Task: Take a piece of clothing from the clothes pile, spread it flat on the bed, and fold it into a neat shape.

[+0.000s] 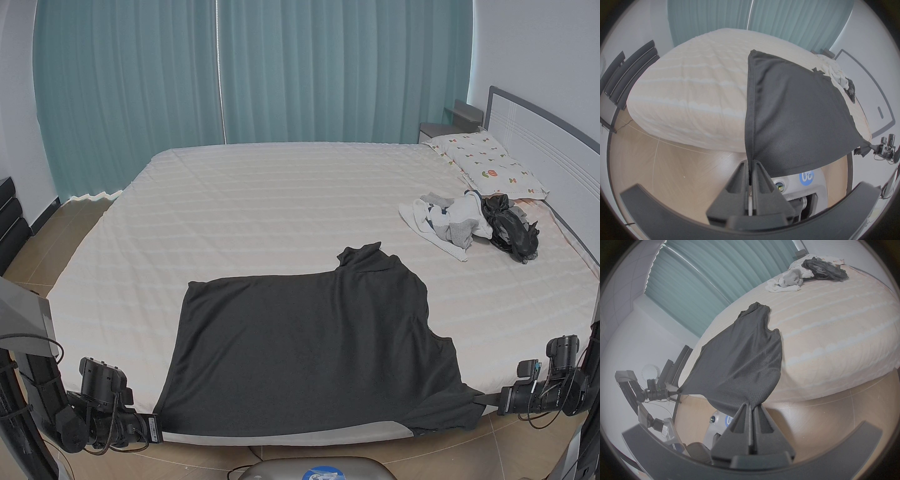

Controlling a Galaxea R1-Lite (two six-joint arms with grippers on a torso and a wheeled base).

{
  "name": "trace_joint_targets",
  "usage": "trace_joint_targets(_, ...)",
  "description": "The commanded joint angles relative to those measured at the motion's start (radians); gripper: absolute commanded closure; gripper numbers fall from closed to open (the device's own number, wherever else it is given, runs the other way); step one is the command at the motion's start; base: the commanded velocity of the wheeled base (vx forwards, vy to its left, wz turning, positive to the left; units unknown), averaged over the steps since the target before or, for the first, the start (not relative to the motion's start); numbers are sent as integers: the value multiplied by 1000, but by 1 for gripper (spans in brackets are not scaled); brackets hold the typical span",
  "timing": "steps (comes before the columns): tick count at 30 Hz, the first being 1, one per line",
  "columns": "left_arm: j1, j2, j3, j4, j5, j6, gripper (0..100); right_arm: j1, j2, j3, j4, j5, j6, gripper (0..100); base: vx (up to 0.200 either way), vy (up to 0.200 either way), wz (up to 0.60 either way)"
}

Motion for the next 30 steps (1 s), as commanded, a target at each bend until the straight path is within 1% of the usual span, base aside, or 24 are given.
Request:
trace_joint_targets(1, 5, -30, -5, -3, -1, -1, 100, -2, -3, 10, -20, 4, 4, 100, 0, 0, 0)
trace_joint_targets(5, 12, -53, -45, -5, -4, -24, 100, 7, 11, -12, -104, 25, 19, 100, 0, 0, 0)
trace_joint_targets(8, 16, -69, -80, -5, -2, -75, 100, 29, 19, -29, -169, 32, 73, 100, 0, 0, 0)
trace_joint_targets(11, 23, -69, -120, -5, -2, -119, 100, 52, 45, -64, -222, 24, 134, 100, 0, 0, 0)
trace_joint_targets(13, 32, -59, -154, -5, -4, -145, 100, 58, 71, -92, -244, 22, 148, 100, 0, 0, 0)
trace_joint_targets(19, 43, -36, -244, -3, -4, -200, 100, 64, 141, -176, -250, 15, 151, 100, 0, 0, 0)
trace_joint_targets(24, 46, -1, -282, -3, -2, -202, 100, 72, 168, -228, -250, 15, 163, 100, 0, 0, 0)
trace_joint_targets(25, 65, 16, -307, -3, -1, -202, 100, 92, 177, -270, -250, 12, 194, 100, 0, 0, 0)
trace_joint_targets(26, 66, 16, -308, -3, -1, -202, 100, 92, 177, -273, -250, 12, 195, 100, 0, 0, 0)
trace_joint_targets(28, 78, 29, -327, -2, -2, -202, 100, 104, 177, -303, -247, -24, 234, 100, 0, 0, 0)
trace_joint_targets(30, 89, 42, -338, -2, -2, -200, 100, 124, 184, -328, -248, -54, 251, 100, 0, 0, 0)
